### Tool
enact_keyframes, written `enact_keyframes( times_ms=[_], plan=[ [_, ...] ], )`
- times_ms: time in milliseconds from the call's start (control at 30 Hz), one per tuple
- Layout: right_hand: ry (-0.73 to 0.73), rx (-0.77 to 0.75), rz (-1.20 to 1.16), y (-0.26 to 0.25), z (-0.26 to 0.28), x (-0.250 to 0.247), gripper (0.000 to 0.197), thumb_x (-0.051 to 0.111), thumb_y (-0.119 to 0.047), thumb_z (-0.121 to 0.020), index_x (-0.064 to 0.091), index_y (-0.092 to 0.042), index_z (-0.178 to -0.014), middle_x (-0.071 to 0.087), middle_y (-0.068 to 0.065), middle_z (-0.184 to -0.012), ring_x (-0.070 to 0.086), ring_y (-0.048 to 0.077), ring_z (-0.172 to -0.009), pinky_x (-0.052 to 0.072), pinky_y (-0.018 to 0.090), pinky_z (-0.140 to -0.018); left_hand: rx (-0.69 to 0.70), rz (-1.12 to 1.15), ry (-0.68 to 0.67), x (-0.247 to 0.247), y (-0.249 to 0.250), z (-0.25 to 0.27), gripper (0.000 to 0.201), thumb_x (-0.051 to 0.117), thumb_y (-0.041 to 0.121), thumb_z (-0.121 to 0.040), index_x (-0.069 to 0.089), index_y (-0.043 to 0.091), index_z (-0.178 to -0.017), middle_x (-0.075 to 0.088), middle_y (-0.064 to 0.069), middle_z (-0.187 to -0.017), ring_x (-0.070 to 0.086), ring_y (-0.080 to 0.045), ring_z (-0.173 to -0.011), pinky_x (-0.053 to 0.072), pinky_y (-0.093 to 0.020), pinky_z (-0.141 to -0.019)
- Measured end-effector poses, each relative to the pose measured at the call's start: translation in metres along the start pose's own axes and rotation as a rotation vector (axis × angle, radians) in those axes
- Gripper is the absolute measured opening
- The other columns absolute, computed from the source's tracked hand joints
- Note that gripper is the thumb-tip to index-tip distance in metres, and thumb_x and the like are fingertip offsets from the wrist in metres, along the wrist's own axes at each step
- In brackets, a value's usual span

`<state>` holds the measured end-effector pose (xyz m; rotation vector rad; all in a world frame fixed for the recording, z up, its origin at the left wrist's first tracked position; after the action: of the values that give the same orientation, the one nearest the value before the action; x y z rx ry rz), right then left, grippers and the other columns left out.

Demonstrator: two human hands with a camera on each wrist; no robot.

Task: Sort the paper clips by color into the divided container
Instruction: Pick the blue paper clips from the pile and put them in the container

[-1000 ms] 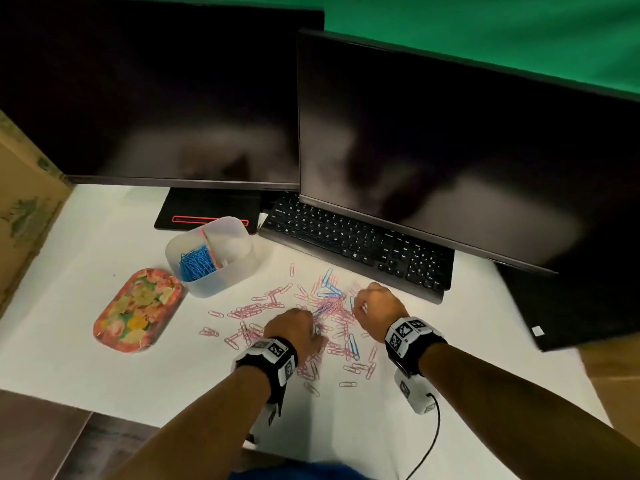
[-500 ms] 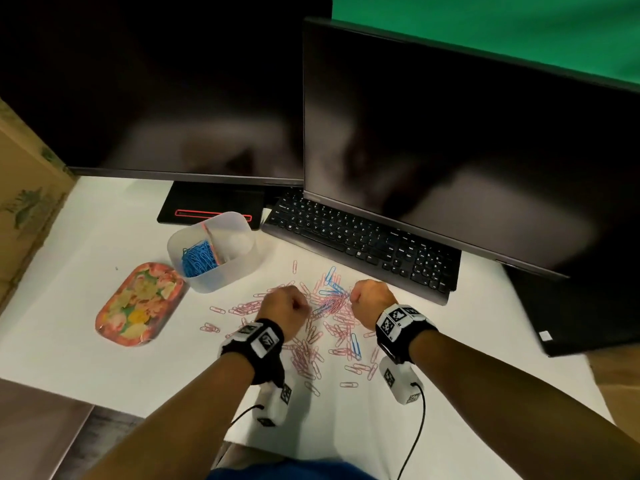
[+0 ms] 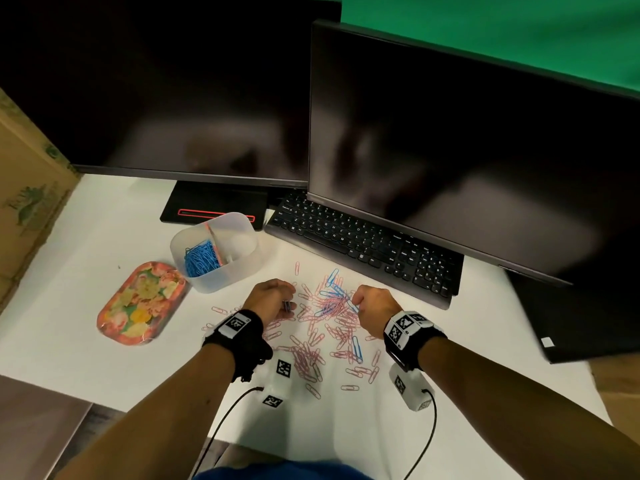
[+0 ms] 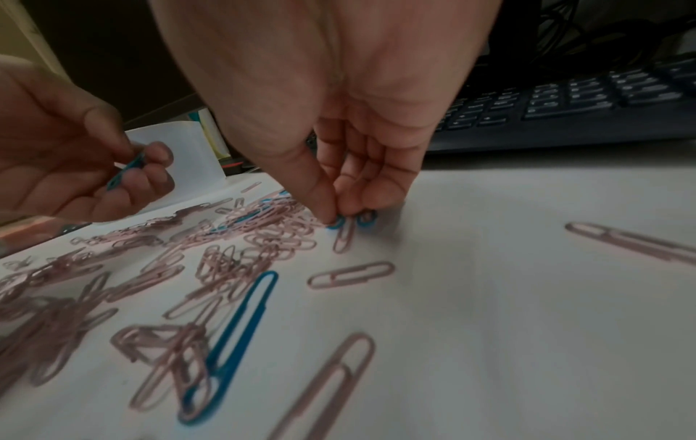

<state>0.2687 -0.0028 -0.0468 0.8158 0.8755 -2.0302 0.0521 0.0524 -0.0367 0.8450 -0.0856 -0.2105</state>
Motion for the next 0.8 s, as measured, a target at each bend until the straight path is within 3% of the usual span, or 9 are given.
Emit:
enact_keyframes(
  times_ms=[133, 233, 367, 500, 600, 800],
  plan=[
    [0.051, 0.017, -0.050, 0.000, 0.000, 0.000, 0.027, 0.052, -0.008, -0.084, 0.060, -0.021, -0.105, 0.061, 0.007, -0.110, 0.062, 0.026, -0.094, 0.052, 0.027, -0.077, -0.007, -0.081, 0.001, 0.009, -0.005, -0.005, 0.021, 0.050, -0.002, -0.087, 0.059, 0.008, -0.071, 0.052, -0.008, -0.070, 0.048, -0.020, -0.058, 0.047, -0.027, -0.056],
    [0.090, 0.006, -0.032, -0.005, 0.001, 0.001, 0.018, 0.057, -0.019, -0.087, 0.057, -0.020, -0.105, 0.061, 0.006, -0.108, 0.061, 0.025, -0.095, 0.049, 0.027, -0.077, 0.064, -0.345, 0.025, 0.019, -0.010, -0.009, 0.011, 0.061, 0.011, -0.085, 0.067, 0.015, -0.077, 0.058, 0.000, -0.072, 0.050, -0.016, -0.065, 0.041, -0.023, -0.070],
    [0.089, 0.062, -0.017, -0.016, 0.001, 0.001, 0.027, 0.054, -0.006, -0.085, 0.055, -0.021, -0.108, 0.061, 0.006, -0.108, 0.061, 0.025, -0.091, 0.048, 0.027, -0.070, 0.206, -0.772, 0.050, 0.039, -0.011, -0.005, 0.004, 0.068, 0.019, -0.082, 0.067, 0.019, -0.086, 0.067, 0.001, -0.085, 0.063, -0.017, -0.077, 0.046, -0.018, -0.063],
    [0.035, 0.114, 0.039, -0.024, -0.001, -0.001, 0.039, 0.055, -0.001, -0.084, 0.053, -0.018, -0.120, 0.058, 0.007, -0.118, 0.062, 0.026, -0.106, 0.054, 0.031, -0.082, 0.293, -1.086, 0.005, 0.050, -0.013, -0.004, 0.010, 0.061, 0.019, -0.087, 0.067, 0.018, -0.095, 0.066, -0.004, -0.103, 0.063, -0.025, -0.095, 0.053, -0.031, -0.084],
    [0.007, 0.117, 0.064, -0.022, -0.001, 0.000, 0.043, 0.056, -0.001, -0.084, 0.052, -0.015, -0.125, 0.056, 0.008, -0.124, 0.061, 0.026, -0.111, 0.055, 0.035, -0.089, 0.299, -1.169, -0.004, 0.052, -0.012, -0.005, 0.017, 0.059, 0.017, -0.087, 0.067, 0.016, -0.102, 0.066, -0.006, -0.107, 0.063, -0.026, -0.098, 0.053, -0.035, -0.086],
    [0.044, 0.122, 0.106, -0.015, -0.001, 0.001, 0.037, 0.056, -0.009, -0.088, 0.053, -0.016, -0.124, 0.053, 0.006, -0.126, 0.057, 0.025, -0.114, 0.052, 0.033, -0.089, 0.296, -1.139, 0.013, 0.042, -0.009, -0.006, 0.018, 0.052, 0.015, -0.086, 0.065, 0.012, -0.099, 0.065, -0.008, -0.101, 0.062, -0.025, -0.092, 0.054, -0.033, -0.080]
  ],
)
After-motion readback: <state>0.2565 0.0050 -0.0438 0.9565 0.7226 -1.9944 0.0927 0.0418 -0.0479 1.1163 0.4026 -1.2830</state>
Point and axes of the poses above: each hand's wrist, its own z-axis away from the middle knuckle, its own x-axis out of the palm, y = z × x, the point moved 2 cm from there along -z, towards the middle knuckle
